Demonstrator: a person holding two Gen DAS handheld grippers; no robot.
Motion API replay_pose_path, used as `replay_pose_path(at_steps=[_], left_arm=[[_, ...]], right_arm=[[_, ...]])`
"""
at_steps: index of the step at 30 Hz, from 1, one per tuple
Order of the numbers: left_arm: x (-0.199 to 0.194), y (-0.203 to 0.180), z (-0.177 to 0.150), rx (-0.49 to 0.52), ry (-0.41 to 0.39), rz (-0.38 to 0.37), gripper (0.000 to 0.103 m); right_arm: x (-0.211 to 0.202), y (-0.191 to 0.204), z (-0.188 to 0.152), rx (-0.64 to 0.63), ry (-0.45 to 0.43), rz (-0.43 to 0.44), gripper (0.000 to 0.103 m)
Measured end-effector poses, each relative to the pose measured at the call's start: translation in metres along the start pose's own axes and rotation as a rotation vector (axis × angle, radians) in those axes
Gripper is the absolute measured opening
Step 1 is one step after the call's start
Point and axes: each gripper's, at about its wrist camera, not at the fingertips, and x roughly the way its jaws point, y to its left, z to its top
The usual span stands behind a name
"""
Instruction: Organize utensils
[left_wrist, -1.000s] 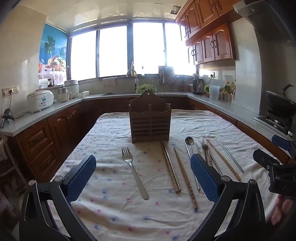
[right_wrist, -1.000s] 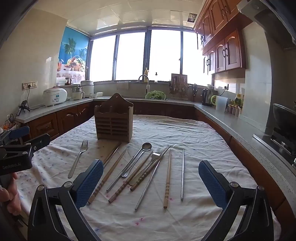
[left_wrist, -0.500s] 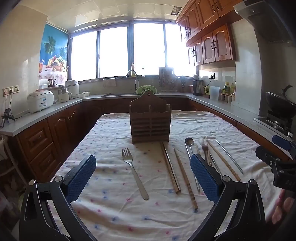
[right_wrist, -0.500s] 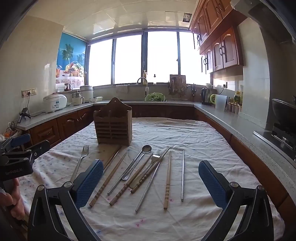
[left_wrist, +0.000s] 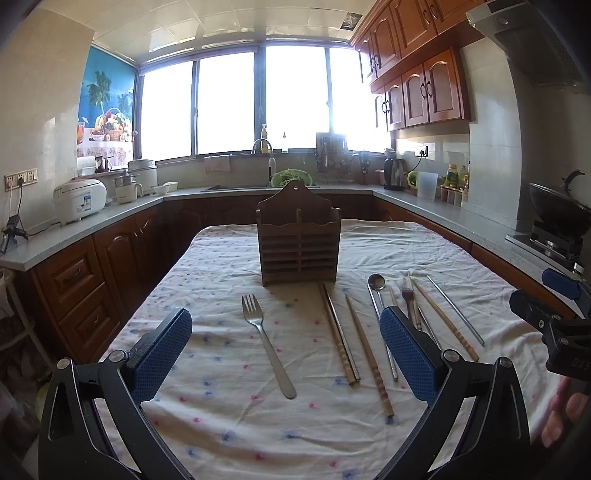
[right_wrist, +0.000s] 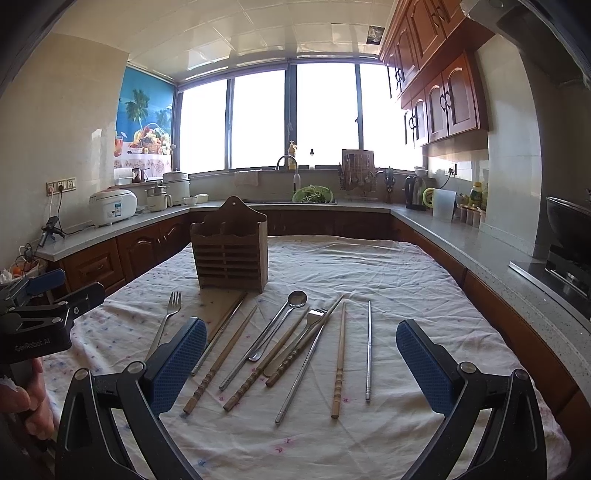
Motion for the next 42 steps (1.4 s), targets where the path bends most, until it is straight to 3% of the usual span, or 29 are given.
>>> replay_pose_path(at_steps=[30, 42], left_arm=[[0.003, -0.001, -0.001, 0.007, 0.005, -0.009, 0.103], [0.032, 0.003, 0.004, -0.041, 0.103, -0.067, 0.103]], right_arm=[[0.000, -0.001, 0.003, 0.010, 0.002, 0.009, 0.103], [0.012, -0.008, 0.006, 0.032, 0.037, -0.004, 0.103]])
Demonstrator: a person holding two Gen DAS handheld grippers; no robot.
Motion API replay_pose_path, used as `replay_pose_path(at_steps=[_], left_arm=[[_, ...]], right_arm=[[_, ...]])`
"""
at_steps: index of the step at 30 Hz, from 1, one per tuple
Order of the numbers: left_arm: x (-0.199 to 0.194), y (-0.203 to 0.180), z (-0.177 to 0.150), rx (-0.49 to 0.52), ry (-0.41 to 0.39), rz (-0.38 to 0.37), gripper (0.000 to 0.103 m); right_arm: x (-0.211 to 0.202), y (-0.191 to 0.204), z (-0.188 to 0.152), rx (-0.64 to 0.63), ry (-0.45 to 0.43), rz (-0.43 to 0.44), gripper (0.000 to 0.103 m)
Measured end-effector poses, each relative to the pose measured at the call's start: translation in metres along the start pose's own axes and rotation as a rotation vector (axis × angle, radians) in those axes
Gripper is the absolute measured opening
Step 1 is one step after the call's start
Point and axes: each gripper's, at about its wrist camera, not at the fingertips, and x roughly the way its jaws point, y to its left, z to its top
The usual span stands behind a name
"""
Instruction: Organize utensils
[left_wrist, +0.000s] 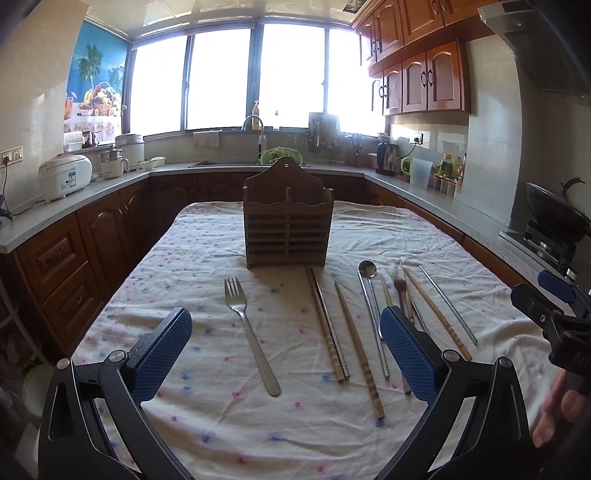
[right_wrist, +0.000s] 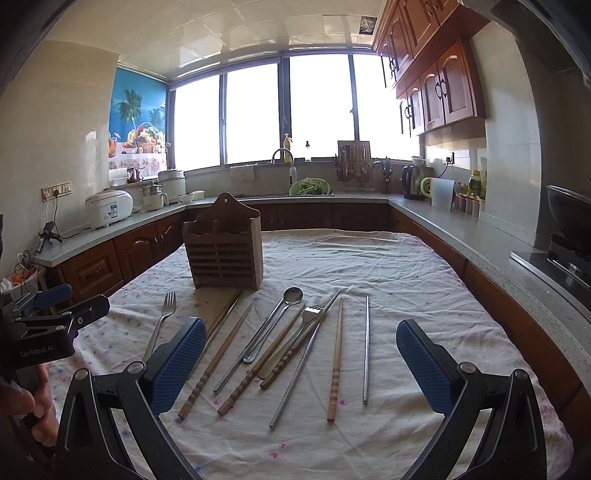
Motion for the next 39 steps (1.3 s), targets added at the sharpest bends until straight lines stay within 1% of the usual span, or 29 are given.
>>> replay_pose_path(at_steps=[7, 10, 13, 14, 16, 18, 19, 21, 22, 24, 26, 28, 30, 32, 34, 36, 37, 39], left_arm=[[0.032, -0.011, 0.018, 0.004, 0.082, -0.068, 0.103], [0.047, -0.017, 0.025, 0.008, 0.113, -0.088, 0.103], [0.062, -0.021, 0.031, 0.005, 0.152, -0.109, 0.100], [0.068, -0.022, 0.033, 0.003, 0.165, -0.116, 0.098], [0.079, -0.023, 0.036, 0.001, 0.196, -0.131, 0.093], [0.091, -0.024, 0.037, -0.002, 0.228, -0.145, 0.084], [0.097, -0.024, 0.038, -0.003, 0.245, -0.155, 0.082], [0.110, -0.027, 0.038, -0.005, 0.275, -0.169, 0.074], [0.116, -0.028, 0.039, -0.006, 0.291, -0.178, 0.072], [0.128, -0.031, 0.039, -0.008, 0.327, -0.199, 0.062], [0.142, -0.035, 0.040, 0.001, 0.363, -0.213, 0.057], [0.154, -0.041, 0.042, 0.015, 0.396, -0.221, 0.055], [0.168, -0.047, 0.043, 0.033, 0.432, -0.227, 0.048], [0.182, -0.053, 0.043, 0.046, 0.461, -0.236, 0.044], [0.194, -0.058, 0.043, 0.057, 0.491, -0.241, 0.042], [0.205, -0.062, 0.042, 0.062, 0.516, -0.246, 0.038], [0.211, -0.063, 0.041, 0.063, 0.530, -0.247, 0.038], [0.220, -0.064, 0.040, 0.055, 0.550, -0.246, 0.034]], right_arm=[[0.019, -0.017, 0.012, 0.039, 0.041, 0.000, 0.103], [0.031, -0.026, 0.015, 0.066, 0.072, 0.004, 0.102], [0.043, -0.034, 0.019, 0.087, 0.101, 0.010, 0.102], [0.046, -0.037, 0.020, 0.091, 0.108, 0.009, 0.101], [0.056, -0.043, 0.024, 0.099, 0.127, 0.007, 0.096], [0.066, -0.049, 0.026, 0.115, 0.154, 0.013, 0.087], [0.072, -0.052, 0.027, 0.127, 0.174, 0.018, 0.084], [0.086, -0.058, 0.027, 0.144, 0.212, 0.027, 0.072], [0.093, -0.061, 0.027, 0.150, 0.233, 0.029, 0.069], [0.108, -0.067, 0.027, 0.167, 0.275, 0.032, 0.059], [0.123, -0.073, 0.026, 0.184, 0.313, 0.040, 0.052], [0.138, -0.078, 0.025, 0.193, 0.346, 0.035, 0.050], [0.152, -0.085, 0.024, 0.206, 0.371, 0.031, 0.048], [0.169, -0.092, 0.022, 0.221, 0.402, 0.026, 0.044], [0.184, -0.099, 0.021, 0.232, 0.427, 0.022, 0.043], [0.198, -0.105, 0.019, 0.237, 0.455, 0.014, 0.039], [0.205, -0.108, 0.018, 0.243, 0.467, 0.017, 0.038], [0.217, -0.113, 0.017, 0.245, 0.488, 0.010, 0.037]])
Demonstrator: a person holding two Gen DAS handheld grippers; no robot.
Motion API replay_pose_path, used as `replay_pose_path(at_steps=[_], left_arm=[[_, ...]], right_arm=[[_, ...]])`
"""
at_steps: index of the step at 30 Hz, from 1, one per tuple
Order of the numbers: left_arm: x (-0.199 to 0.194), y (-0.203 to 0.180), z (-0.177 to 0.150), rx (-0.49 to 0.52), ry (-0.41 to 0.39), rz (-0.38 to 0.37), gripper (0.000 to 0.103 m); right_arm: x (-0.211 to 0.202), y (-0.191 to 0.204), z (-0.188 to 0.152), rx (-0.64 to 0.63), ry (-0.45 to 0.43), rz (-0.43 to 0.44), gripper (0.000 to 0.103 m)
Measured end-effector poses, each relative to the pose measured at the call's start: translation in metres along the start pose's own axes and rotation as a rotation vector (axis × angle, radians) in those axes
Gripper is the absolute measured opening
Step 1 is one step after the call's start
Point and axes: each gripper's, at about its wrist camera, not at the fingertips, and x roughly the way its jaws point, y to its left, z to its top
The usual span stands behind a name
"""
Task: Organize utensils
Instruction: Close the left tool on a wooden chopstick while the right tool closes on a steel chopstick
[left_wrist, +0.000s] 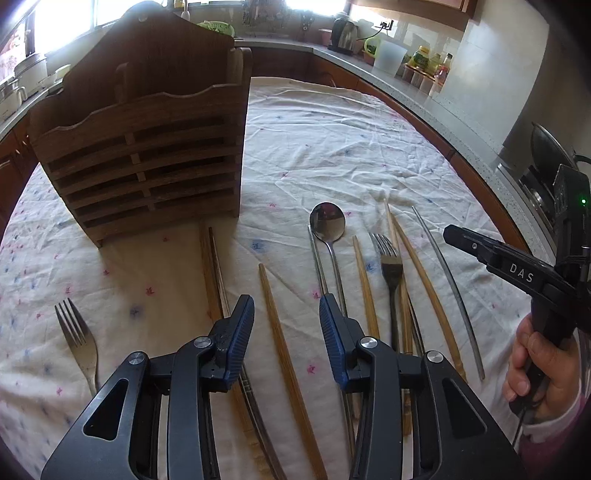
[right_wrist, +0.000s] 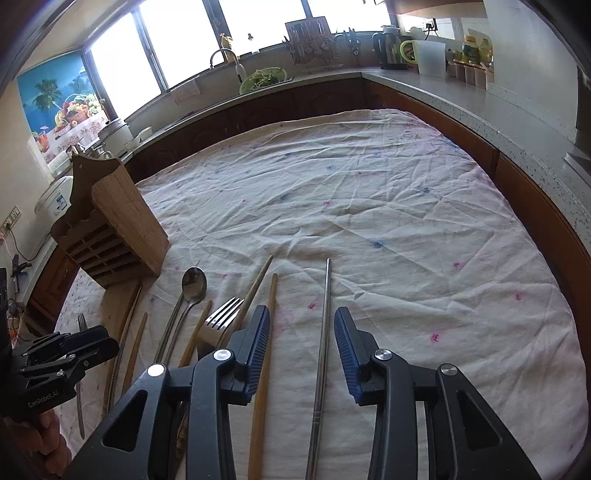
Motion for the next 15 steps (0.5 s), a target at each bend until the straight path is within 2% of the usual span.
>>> replay_pose_path(at_steps=[5, 11, 15], left_arm=[[0.016, 0.003, 0.006, -0.007, 0.035, -0.002, 0.032], [0.034, 0.000, 0.008, -0.005, 0.087, 0.005, 0.025], [0.037, -0.003, 0.011, 0.011, 0.086, 0.028, 0.023]], right_arm=[[0.021, -0.005, 0.010, -0.007, 0.031, -0.016, 0.035], [0.041, -0.009, 0.018, -0.015, 0.063, -0.032, 0.031], [0.052, -0.006, 0.024, -0.051, 0.066, -0.068, 0.027]])
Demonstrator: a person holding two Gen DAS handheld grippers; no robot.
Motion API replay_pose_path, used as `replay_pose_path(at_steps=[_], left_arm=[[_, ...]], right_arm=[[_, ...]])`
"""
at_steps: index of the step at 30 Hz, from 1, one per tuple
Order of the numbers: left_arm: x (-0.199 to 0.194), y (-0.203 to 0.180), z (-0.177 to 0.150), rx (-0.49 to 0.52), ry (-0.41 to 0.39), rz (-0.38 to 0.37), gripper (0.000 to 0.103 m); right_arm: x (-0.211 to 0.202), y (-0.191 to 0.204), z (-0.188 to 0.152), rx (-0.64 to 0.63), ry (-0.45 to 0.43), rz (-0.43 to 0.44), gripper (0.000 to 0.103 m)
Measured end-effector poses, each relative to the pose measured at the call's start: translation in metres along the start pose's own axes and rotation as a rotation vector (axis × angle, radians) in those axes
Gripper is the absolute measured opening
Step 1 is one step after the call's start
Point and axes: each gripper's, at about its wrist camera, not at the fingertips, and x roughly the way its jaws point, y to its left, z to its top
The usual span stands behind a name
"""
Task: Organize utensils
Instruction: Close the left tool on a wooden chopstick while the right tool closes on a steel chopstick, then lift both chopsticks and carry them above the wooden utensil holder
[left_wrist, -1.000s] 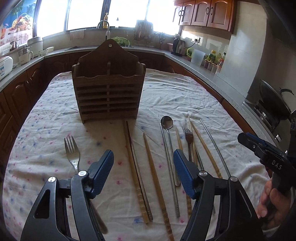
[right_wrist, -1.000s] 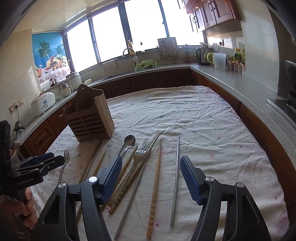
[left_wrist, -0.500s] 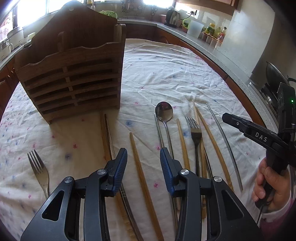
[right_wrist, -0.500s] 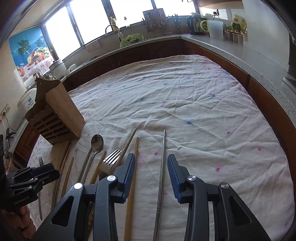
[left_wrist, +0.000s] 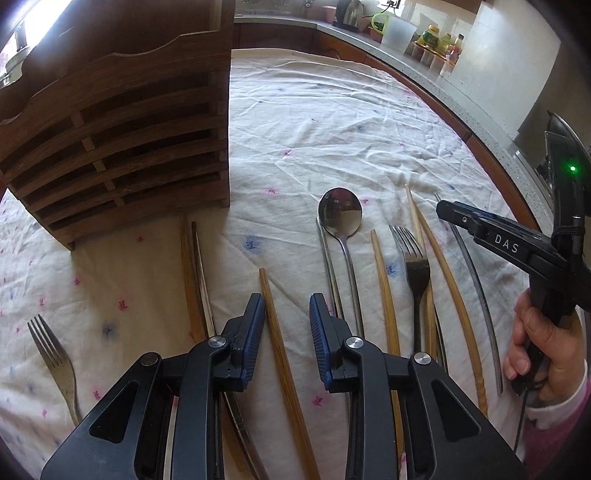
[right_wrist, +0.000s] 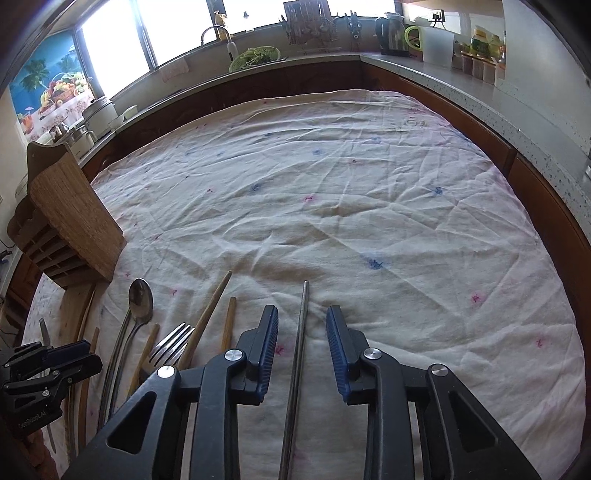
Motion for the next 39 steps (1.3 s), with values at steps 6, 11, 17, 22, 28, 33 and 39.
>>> replay_pose_path(at_steps=[6, 11, 17, 22, 28, 33, 39], left_arm=[[0.004, -0.008, 0.001, 0.059, -0.016, 0.066, 0.007], [0.002, -0.004, 0.002, 0.035, -0.020, 0.028, 0.005], [-0.032, 0.001, -0.002, -0.002, -0.087, -0.023, 0.004], [-0.077, 0.000, -0.004, -0.006, -0.170, -0.069, 0.004], [-0.129, 0.006, -0.016, -0.022, -0.264, -0.122, 0.004], [-0.165, 0.011, -0.029, -0.030, -0.331, -0.157, 0.004], [-0.198, 0.019, -0.046, -0.034, -0.395, -0.178, 0.004]], right_arm=[[0.008, 0.015, 0.004, -0.102, -0.006, -0.080, 0.005], [0.004, 0.013, 0.002, -0.060, -0.003, -0.022, 0.005], [-0.026, 0.014, -0.002, -0.022, -0.044, 0.049, 0.004], [-0.067, 0.017, -0.002, -0.010, -0.118, 0.088, 0.004], [-0.117, 0.023, -0.006, -0.009, -0.195, 0.120, 0.004], [-0.158, 0.026, -0.015, -0.011, -0.259, 0.136, 0.004], [-0.202, 0.033, -0.021, -0.014, -0.332, 0.163, 0.004]])
